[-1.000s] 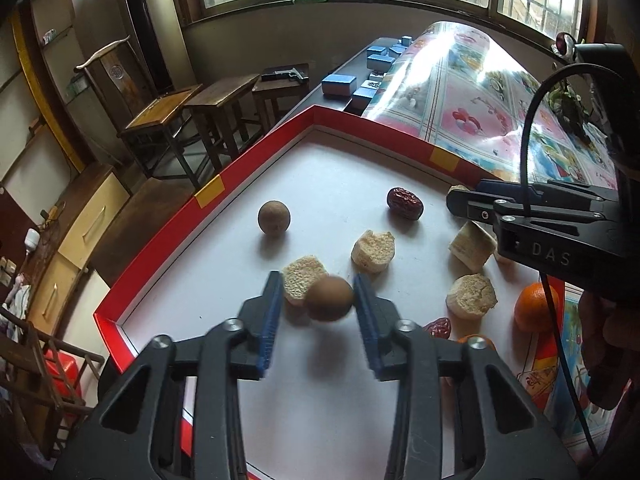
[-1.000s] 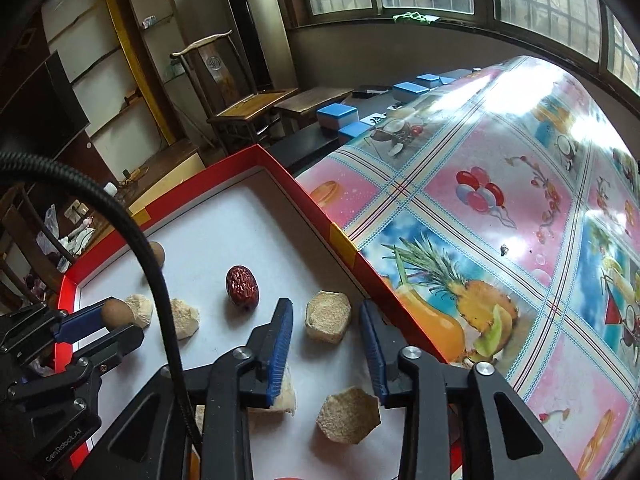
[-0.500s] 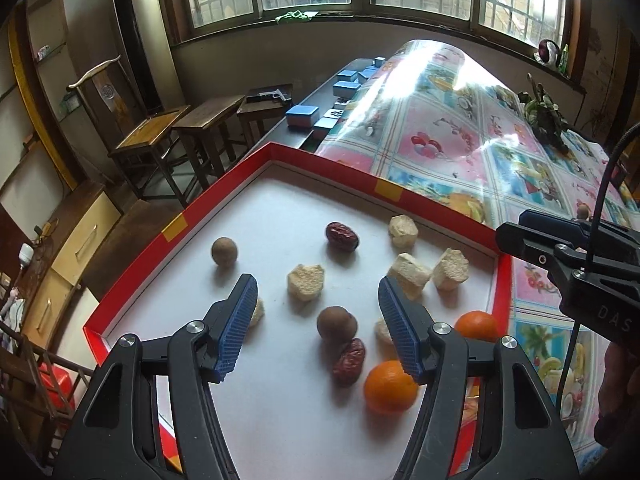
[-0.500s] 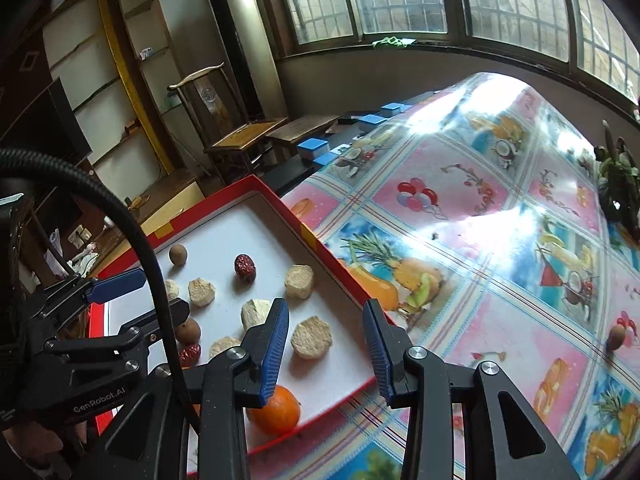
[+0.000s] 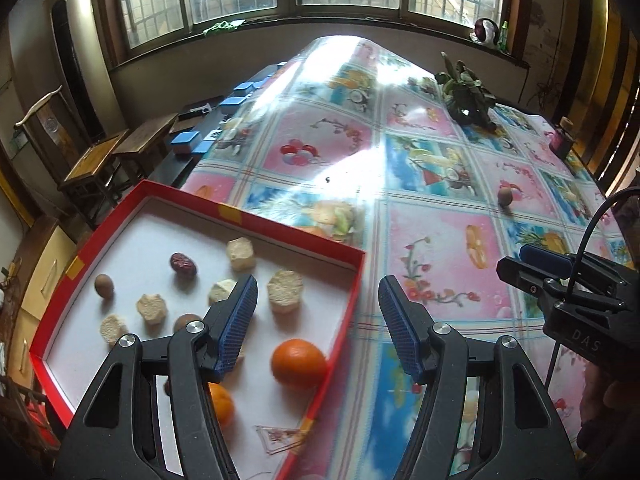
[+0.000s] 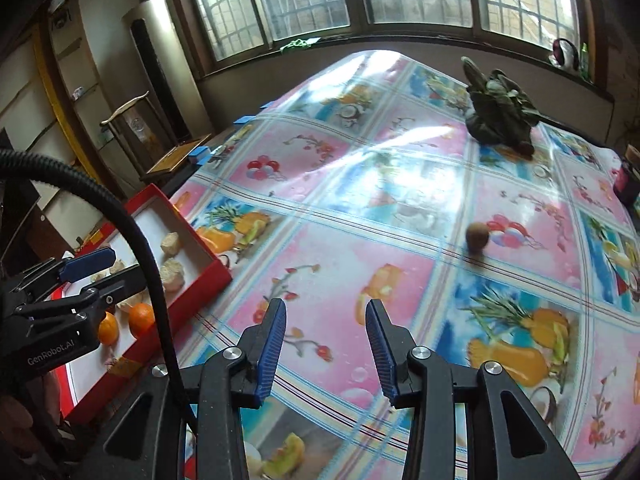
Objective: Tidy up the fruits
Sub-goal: 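Move both open tools back toward the last kiwi on the table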
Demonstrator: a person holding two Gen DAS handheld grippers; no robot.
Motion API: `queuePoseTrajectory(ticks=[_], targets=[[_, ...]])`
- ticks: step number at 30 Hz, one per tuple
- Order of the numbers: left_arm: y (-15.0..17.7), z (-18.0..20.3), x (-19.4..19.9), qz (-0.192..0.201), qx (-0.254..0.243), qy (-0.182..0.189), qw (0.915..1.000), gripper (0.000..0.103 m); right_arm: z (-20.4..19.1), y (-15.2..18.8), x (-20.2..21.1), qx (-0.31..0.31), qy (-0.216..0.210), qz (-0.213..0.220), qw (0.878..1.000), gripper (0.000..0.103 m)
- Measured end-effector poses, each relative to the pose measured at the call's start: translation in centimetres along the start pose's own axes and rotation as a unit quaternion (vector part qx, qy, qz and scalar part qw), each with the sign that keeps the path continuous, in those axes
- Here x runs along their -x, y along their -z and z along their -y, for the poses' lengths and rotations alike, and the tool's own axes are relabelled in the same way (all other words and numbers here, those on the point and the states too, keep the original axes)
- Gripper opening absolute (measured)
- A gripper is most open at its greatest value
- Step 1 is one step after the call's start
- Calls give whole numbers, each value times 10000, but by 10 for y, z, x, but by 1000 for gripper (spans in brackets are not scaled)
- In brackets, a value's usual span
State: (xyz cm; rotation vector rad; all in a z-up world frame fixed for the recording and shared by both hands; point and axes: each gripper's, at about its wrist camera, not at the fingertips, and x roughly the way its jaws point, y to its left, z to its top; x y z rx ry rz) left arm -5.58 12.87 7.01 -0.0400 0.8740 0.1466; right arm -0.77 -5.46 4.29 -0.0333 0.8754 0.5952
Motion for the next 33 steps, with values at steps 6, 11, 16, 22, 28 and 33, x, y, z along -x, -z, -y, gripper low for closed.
queuePoseTrajectory(ticks=[6,11,16,22,28,33], targets=[[-8,42,-7,-55,-263,320,9991,64,39,13,16,-317,324,66,9990,40],[-15,68,-17,-140,-376,522,9978,64,72,21,26,-656,516,119,9964,41],[-18,87,-28,-221,-453,557,9972,64,89,25,33,-812,608,145,9947,41],[-23,102,-41,-279,-479,498,9972,64,97,25,35,-827,664,186,9942,41],[-28,115,-54,-334,-478,502,9970,64,103,25,35,-883,694,193,9935,42],[-35,126,-64,-387,-479,544,9966,64,110,24,36,-921,739,208,9928,43]])
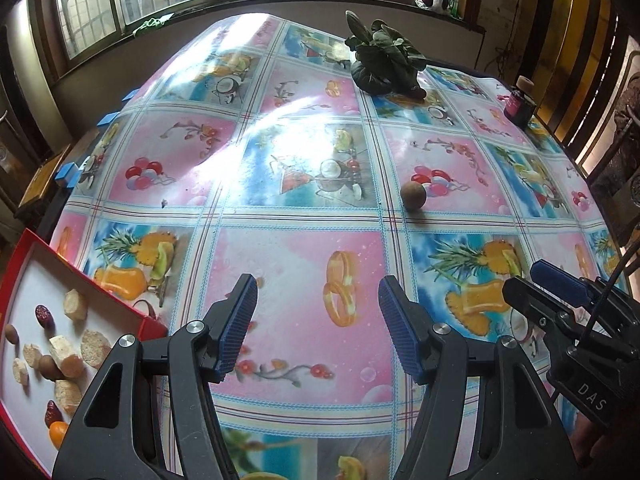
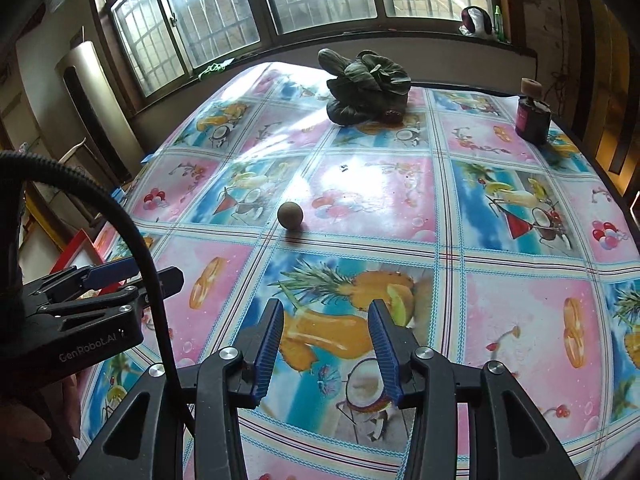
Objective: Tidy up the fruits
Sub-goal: 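Move both open tools back toward the last kiwi on the table, then grasp the last kiwi with the left tool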
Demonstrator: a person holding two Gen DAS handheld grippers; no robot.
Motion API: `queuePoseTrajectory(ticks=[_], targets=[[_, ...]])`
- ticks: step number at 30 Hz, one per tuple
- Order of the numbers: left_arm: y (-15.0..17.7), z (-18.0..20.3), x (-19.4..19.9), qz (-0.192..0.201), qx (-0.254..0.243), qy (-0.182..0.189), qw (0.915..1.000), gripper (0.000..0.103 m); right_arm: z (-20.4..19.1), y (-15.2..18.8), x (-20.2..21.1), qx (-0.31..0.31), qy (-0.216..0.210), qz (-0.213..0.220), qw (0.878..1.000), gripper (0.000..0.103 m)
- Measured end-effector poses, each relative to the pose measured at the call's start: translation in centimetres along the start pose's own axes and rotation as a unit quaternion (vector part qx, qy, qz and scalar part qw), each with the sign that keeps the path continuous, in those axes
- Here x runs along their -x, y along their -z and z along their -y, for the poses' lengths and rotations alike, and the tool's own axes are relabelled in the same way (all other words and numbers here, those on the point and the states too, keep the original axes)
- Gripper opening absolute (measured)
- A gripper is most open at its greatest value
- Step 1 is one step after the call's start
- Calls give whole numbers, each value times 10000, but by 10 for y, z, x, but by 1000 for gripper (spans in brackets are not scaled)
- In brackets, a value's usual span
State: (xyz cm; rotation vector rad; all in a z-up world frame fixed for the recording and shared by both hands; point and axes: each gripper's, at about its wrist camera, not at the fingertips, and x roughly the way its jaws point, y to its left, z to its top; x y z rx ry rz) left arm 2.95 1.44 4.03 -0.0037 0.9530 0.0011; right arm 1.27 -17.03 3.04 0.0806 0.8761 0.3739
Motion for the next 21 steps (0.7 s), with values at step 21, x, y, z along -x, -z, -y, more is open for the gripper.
queuePoseTrajectory(ticks=[21], targets=[[-46,35,-42,-12,-55,280,9996,63,34,-5,-8,-457,97,52,9989,44]])
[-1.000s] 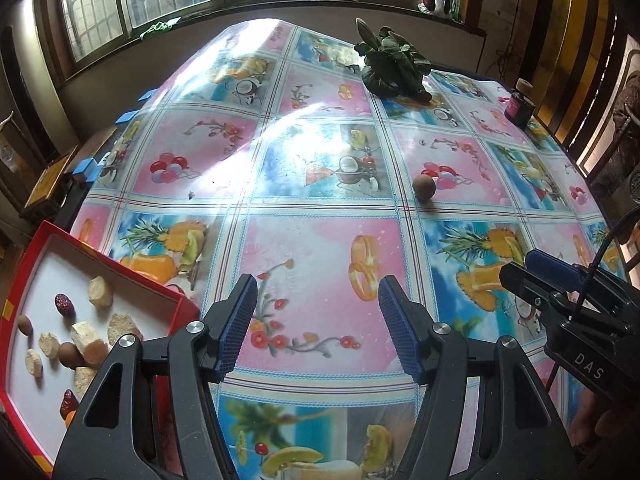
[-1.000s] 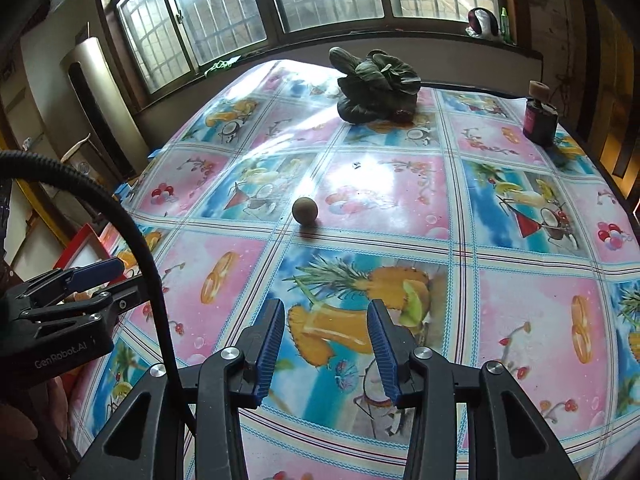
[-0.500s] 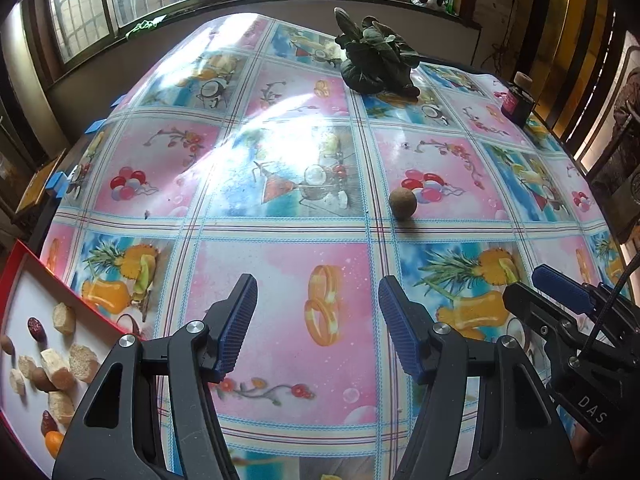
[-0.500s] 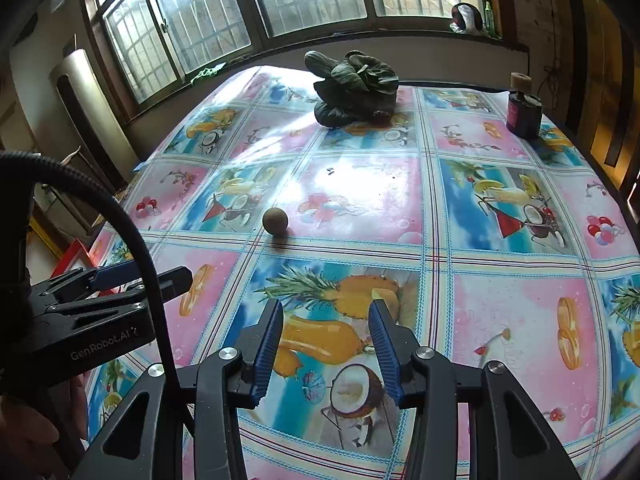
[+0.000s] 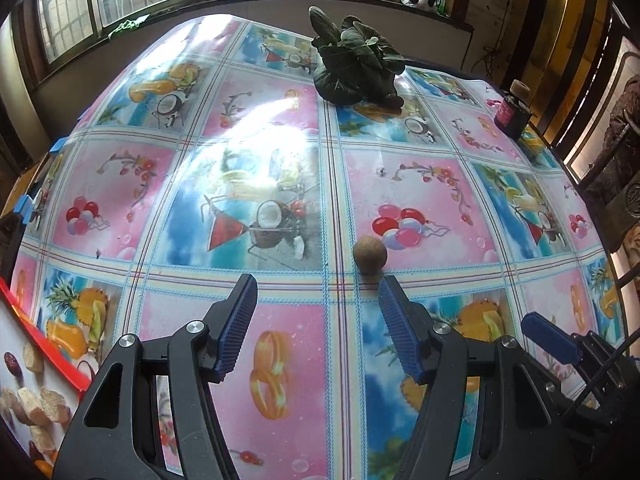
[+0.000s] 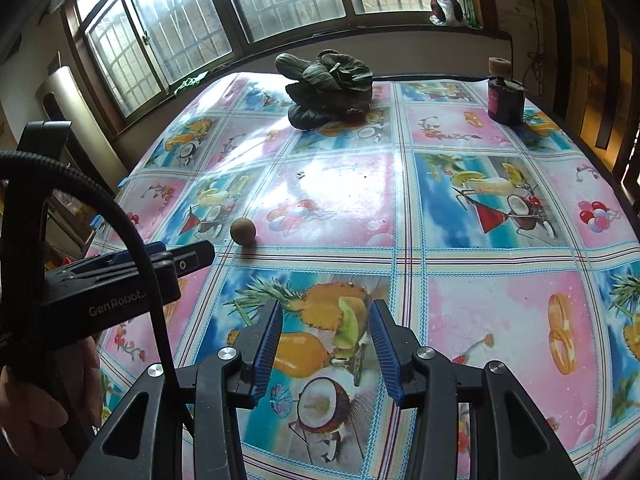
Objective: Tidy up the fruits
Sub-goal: 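Grasp the last kiwi with the left tool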
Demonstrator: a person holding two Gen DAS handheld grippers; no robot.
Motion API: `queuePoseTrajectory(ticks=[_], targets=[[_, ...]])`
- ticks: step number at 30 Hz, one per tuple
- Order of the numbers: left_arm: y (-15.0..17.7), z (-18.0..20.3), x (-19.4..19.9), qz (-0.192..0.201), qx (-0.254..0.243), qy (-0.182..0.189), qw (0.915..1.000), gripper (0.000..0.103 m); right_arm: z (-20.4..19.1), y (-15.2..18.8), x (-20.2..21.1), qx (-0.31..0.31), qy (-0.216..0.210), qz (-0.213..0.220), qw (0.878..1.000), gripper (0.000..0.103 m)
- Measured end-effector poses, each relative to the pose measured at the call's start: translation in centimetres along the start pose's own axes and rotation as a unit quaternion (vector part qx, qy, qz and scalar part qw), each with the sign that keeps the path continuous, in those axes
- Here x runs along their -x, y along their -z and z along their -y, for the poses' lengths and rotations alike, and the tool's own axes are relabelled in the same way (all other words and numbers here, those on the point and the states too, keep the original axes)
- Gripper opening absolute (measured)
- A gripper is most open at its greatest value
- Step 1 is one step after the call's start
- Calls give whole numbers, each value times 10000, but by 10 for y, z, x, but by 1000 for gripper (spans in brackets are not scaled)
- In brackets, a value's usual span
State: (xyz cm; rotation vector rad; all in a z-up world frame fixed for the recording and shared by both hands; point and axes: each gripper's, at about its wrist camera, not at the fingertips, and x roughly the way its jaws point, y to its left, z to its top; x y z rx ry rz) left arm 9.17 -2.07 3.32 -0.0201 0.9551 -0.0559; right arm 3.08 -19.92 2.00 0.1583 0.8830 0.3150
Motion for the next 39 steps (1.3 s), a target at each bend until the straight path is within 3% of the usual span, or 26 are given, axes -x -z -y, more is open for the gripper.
queuePoseTrajectory(ticks=[18,22,24,31,39], targets=[[-12,16,-31,-44,-160,131,9998,63,1,1,-6,27,-27,-91,10000,44],[-12,14,-32,-4,-241,130,9996,29,0,0,-7,40,-44,-108,9999,44],[-12,10,-31,-32,-216,200,9996,22,-3,-4,-8,57,-31,-116,9999,44],[3,-11,-14,-53,-141,9,9999,23,-1,-50,-21,19,-40,140,9999,44],[6,-21,-3,169,-160,-266,9994,23,4,-122,-81,178,215,271,9992,43]])
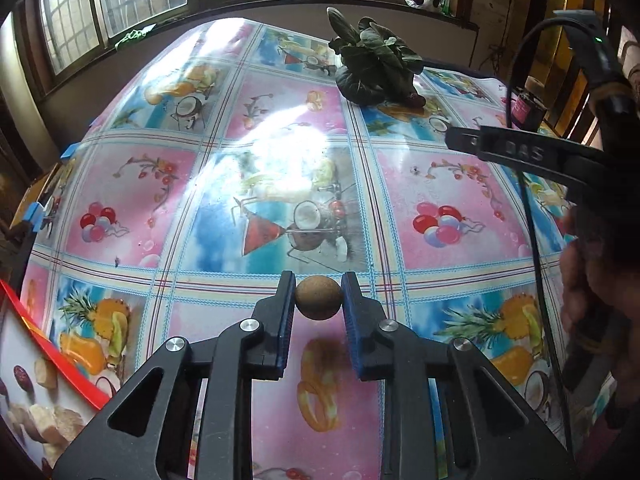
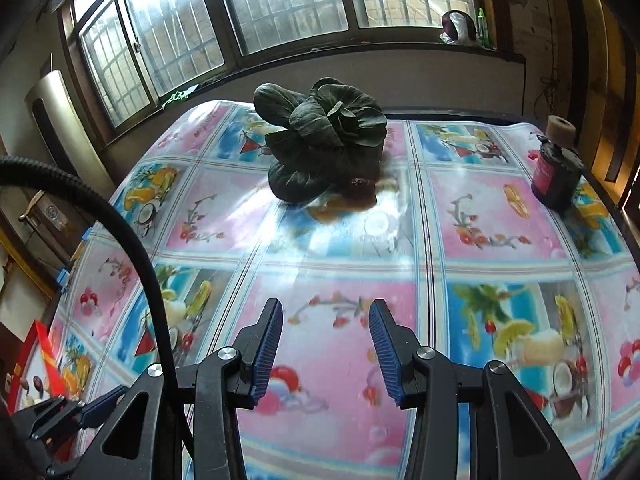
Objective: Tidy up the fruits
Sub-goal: 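Grasp the last kiwi with the left tool, then grasp a red date beside the green vegetable with the right tool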
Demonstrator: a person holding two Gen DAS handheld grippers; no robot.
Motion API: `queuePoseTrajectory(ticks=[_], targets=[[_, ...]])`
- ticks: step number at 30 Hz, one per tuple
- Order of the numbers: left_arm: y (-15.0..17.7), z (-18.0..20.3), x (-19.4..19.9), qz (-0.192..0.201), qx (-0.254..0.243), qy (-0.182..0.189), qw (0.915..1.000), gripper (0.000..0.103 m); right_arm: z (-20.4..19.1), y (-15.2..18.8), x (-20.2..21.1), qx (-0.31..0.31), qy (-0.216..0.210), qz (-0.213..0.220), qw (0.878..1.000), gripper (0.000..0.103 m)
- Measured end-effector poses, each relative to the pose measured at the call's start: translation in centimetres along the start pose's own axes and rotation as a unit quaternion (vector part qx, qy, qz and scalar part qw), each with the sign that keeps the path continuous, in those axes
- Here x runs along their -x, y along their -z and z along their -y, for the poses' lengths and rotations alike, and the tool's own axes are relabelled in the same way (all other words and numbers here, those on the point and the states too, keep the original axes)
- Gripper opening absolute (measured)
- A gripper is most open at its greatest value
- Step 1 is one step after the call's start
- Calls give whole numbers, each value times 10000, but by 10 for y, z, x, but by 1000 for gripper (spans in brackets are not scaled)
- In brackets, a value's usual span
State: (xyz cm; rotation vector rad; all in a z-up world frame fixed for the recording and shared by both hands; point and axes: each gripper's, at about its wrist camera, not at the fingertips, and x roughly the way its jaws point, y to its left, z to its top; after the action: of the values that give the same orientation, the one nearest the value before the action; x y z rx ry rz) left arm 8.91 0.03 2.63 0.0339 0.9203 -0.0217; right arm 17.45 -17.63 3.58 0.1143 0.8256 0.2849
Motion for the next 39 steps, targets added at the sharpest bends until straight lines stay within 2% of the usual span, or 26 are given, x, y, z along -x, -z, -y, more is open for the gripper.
queuePoseTrajectory(ticks=[3,12,18,22,23,24,27,31,37,39], targets=[[0,-2,-1,35,-8,-34,10000,23,0,-17,-21,32,-47,88,9999,43],[-1,-16,-7,-69,202,-32,9998,23,7,-58,-73,191,169,128,9996,43],[0,-19,-14,-174,234,-61,9996,23,14,-84,-98,269,323,49,9991,43],[0,-17,-17,-192,199,-105,9996,23,23,-91,-116,193,248,-276,9991,43],[0,-17,-17,-184,195,-112,9996,23,23,-92,-116,212,234,-264,9992,42],[0,-17,-18,-172,190,-122,9996,23,23,-94,-117,235,254,-271,9990,30],[0,-17,-18,-169,195,-142,9996,23,22,-92,-117,220,365,-330,9985,30],[0,-17,-17,-166,190,-150,9996,23,21,-78,-102,118,264,-429,9987,30],[1,-14,-16,-131,122,-173,9997,23,16,-34,-58,-179,32,-540,9984,30],[2,-14,-16,-147,126,-173,9997,23,10,-15,-39,-104,27,-611,9981,30]])
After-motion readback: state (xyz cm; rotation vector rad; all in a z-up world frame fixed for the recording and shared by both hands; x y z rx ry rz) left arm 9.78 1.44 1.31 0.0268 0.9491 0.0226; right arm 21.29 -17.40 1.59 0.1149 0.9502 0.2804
